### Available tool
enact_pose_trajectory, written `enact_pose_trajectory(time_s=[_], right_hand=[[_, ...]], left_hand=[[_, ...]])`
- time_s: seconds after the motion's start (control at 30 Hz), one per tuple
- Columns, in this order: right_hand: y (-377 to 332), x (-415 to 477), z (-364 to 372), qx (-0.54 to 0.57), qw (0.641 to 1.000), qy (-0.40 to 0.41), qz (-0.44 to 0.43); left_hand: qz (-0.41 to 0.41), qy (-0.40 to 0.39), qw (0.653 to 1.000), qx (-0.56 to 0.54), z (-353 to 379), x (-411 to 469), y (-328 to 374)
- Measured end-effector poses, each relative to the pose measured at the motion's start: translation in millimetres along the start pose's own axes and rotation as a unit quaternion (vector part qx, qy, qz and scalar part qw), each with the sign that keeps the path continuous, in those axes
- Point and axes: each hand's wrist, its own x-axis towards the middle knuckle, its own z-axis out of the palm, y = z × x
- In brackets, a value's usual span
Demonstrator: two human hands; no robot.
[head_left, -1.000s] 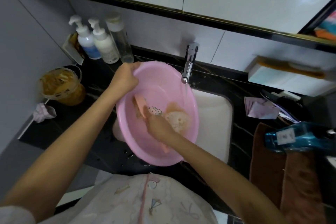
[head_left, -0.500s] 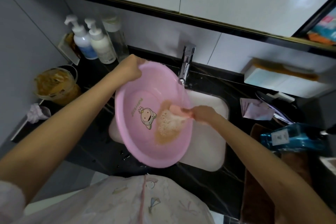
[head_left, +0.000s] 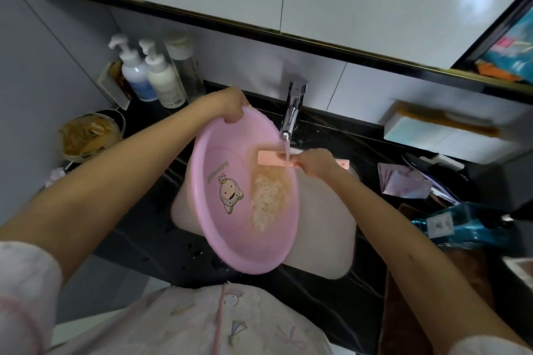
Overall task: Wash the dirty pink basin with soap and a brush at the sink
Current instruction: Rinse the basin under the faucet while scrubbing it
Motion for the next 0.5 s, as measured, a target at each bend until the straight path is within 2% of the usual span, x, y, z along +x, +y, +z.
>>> enact_pose_trajectory(time_s=[0.07,0.13,0.23,0.4,0.5], right_hand=[[4,-3,4,-0.023,1.0,-0.012,-0.012],[7,-8,15,-0.026,0.995,-0.095,-0.021],[7,-22,38,0.052,0.979,-0.192,-0.039],[13,-31,71,0.146,0.96,-0.227,-0.075],[14,-29,73,0.198,0.946,-0.247,-0.072]], left_hand=[[0.011,-0.016,0.999,0.042,-3,1,7],[0.016,-0.03,0.997,0.074,-4,0,11],[-0.008,-0.047,0.994,0.097,-11,-10,13],[-0.096,0.005,0.992,0.083,2,-65,1],[-0.092,0.075,0.989,0.087,29,-91,-3]])
